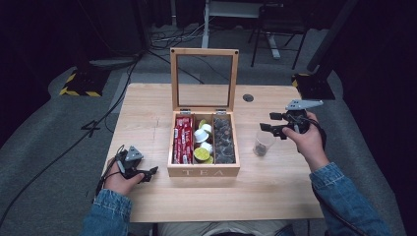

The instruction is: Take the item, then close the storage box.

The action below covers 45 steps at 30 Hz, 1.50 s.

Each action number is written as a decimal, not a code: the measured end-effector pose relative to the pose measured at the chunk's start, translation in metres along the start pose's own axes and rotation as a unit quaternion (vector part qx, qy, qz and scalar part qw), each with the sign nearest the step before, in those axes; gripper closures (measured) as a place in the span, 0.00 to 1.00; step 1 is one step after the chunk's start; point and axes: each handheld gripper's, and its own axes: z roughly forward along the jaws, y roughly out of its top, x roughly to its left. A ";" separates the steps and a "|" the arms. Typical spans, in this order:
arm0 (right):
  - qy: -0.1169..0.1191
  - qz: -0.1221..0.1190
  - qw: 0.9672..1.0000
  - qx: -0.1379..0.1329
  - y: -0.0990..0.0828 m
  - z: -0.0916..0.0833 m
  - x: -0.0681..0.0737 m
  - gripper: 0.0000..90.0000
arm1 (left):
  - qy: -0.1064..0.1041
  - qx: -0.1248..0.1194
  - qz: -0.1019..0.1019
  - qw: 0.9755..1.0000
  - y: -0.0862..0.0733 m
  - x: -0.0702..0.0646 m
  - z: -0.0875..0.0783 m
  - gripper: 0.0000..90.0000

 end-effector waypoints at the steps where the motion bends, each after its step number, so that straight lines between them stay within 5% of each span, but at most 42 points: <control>1: -0.001 0.000 1.000 -0.004 0.003 0.000 -0.001 0.34 | 0.000 0.002 0.002 1.000 0.001 0.000 0.000 0.21; 18: -0.007 -0.007 0.999 -0.043 0.063 0.014 -0.021 0.30 | 0.001 0.003 0.003 1.000 0.001 0.000 0.001 0.21; 21: -0.025 0.015 0.998 -0.059 0.078 0.023 -0.027 0.24 | 0.000 0.003 0.001 1.000 0.001 0.000 0.001 0.21; 28: -0.017 0.011 0.998 -0.060 0.100 0.035 -0.037 0.30 | 0.005 0.002 -0.003 1.000 0.001 -0.002 0.001 0.21; 37: -0.019 -0.026 0.998 -0.047 0.129 0.054 -0.043 0.44 | 0.006 0.002 -0.005 1.000 0.001 -0.002 0.001 0.21; 45: -0.006 -0.010 0.999 -0.052 0.148 0.073 -0.053 0.49 | 0.006 0.002 -0.006 1.000 0.001 -0.002 0.001 0.21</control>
